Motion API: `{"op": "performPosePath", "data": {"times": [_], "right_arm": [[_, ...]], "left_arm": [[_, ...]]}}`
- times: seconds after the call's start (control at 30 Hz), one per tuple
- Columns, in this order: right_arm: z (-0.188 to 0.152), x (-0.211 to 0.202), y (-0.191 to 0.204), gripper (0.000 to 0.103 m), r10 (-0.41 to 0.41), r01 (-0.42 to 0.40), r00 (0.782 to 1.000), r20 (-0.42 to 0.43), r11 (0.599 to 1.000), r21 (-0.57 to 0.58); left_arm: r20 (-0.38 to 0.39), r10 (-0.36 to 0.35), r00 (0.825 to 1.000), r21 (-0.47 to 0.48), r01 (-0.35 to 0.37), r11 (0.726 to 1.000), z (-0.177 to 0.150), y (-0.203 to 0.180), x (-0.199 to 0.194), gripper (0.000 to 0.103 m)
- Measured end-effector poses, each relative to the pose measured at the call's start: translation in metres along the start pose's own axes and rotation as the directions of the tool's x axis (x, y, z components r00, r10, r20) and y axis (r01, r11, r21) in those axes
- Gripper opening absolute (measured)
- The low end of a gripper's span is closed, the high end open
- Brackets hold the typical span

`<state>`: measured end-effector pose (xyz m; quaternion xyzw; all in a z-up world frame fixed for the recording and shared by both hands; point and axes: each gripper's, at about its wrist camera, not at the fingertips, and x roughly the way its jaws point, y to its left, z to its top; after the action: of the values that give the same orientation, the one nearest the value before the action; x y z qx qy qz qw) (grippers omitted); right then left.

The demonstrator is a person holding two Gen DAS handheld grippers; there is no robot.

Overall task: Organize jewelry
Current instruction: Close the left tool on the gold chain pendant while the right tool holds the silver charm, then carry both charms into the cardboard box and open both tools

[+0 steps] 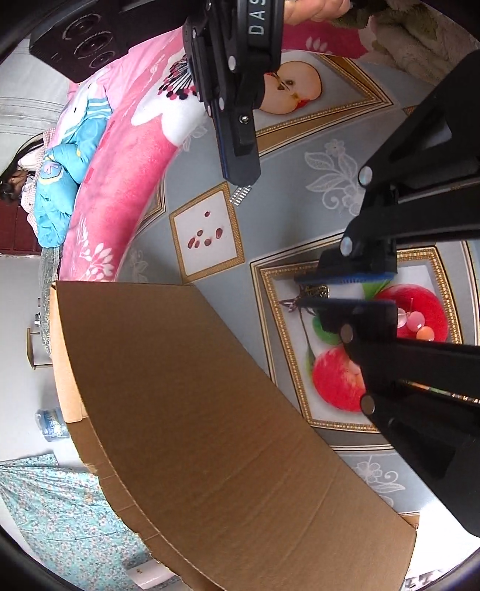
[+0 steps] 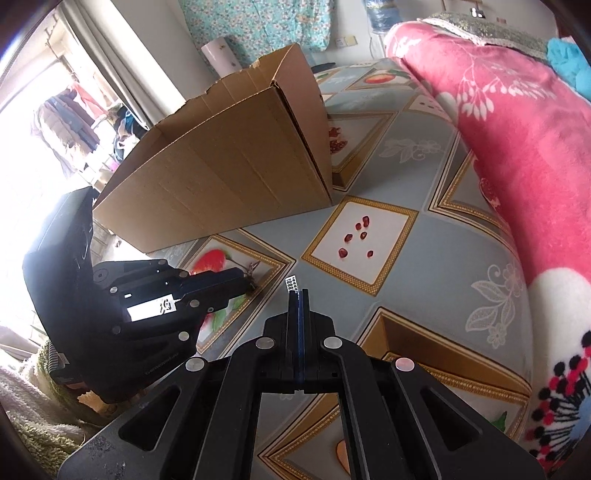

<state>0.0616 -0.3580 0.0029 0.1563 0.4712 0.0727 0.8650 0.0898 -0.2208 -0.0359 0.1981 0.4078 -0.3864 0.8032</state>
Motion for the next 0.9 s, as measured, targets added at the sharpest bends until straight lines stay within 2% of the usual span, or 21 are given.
{"op": "performPosePath", "data": {"times": [0.27, 0.47, 0.53, 0.67, 0.7, 0.8, 0.83, 0.9], "right_arm": [[0.001, -0.013, 0.001, 0.0, 0.001, -0.001, 0.999, 0.042, 1.0, -0.001], [0.003, -0.036, 0.012, 0.0, 0.007, -0.003, 0.995, 0.103, 1.0, -0.03], [0.007, -0.048, 0.019, 0.0, 0.014, -0.007, 0.991, 0.137, 0.999, -0.05], [0.022, -0.073, 0.036, 0.0, 0.042, -0.018, 0.974, 0.222, 0.994, -0.109], [0.026, -0.079, 0.041, 0.0, 0.051, -0.021, 0.969, 0.244, 0.992, -0.126], [0.045, -0.093, 0.052, 0.0, 0.087, -0.032, 0.948, 0.305, 0.984, -0.178], [0.052, -0.095, 0.055, 0.0, 0.096, -0.035, 0.942, 0.32, 0.981, -0.192], [0.065, -0.095, 0.059, 0.0, 0.116, -0.045, 0.936, 0.333, 0.976, -0.213]], "left_arm": [[0.056, -0.029, 0.998, -0.03, 0.031, 0.999, -0.001, 0.003, -0.02, 0.001], [0.142, -0.023, 0.99, -0.069, 0.033, 0.997, 0.0, 0.01, -0.067, 0.001], [0.192, -0.015, 0.981, -0.071, 0.029, 0.997, 0.004, 0.011, -0.091, 0.001], [0.305, -0.007, 0.952, -0.077, 0.032, 0.997, 0.017, 0.019, -0.139, 0.001], [0.34, -0.001, 0.94, -0.08, 0.03, 0.996, 0.022, 0.022, -0.153, 0.001], [0.389, 0.005, 0.921, -0.095, 0.035, 0.995, 0.035, 0.034, -0.172, 0.001], [0.397, 0.01, 0.918, -0.105, 0.035, 0.994, 0.041, 0.041, -0.175, 0.001], [0.384, 0.025, 0.923, -0.132, 0.028, 0.991, 0.052, 0.055, -0.172, 0.001]]}}
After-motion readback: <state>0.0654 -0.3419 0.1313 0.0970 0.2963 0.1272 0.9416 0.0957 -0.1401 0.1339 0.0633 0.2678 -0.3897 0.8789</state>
